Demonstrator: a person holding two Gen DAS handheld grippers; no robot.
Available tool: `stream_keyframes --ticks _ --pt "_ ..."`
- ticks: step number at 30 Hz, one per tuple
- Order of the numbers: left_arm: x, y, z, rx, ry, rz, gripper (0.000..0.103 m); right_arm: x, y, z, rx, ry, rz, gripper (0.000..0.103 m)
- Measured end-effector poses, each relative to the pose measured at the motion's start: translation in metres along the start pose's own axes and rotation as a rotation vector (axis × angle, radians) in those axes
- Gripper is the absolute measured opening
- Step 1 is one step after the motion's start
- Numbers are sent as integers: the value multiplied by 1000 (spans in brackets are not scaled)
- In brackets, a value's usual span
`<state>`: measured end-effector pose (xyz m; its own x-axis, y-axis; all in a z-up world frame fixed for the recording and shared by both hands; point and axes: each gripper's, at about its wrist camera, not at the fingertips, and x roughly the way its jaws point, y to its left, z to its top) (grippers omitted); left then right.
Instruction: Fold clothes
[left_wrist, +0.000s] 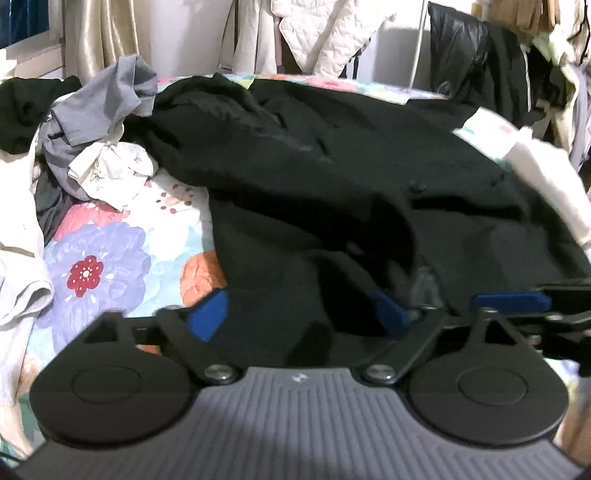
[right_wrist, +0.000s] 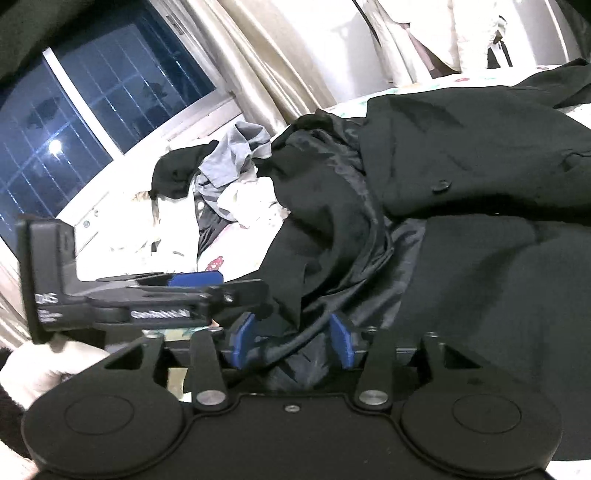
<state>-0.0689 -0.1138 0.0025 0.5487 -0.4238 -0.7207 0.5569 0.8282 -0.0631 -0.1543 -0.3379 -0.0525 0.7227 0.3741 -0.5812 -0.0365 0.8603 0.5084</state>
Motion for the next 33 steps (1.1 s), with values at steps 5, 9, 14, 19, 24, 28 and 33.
stream_keyframes --ticks 5,9,14,19,24,28,33 --pt "31 8 -3 -82 84 13 76 3 -10 -2 42 7 -54 53" --pt "11 15 1 -154 0 -72 15 0 -17 -2 70 -21 -82 53" --pt "-15 25 0 -285 -74 -233 13 -7 -13 1 26 -146 -113 53" --pt "-11 19 -4 -279 -40 -242 13 11 -34 4 215 -172 56 53" --pt "-5 15 -4 -252 -27 -253 13 53 -35 0 212 -82 -15 32" --pt "-5 7 -4 -203 -21 -262 13 43 -9 4 49 -120 -80 11" --pt "-27 4 3 -194 -95 -406 18 2 10 19 -87 -235 -217 10"
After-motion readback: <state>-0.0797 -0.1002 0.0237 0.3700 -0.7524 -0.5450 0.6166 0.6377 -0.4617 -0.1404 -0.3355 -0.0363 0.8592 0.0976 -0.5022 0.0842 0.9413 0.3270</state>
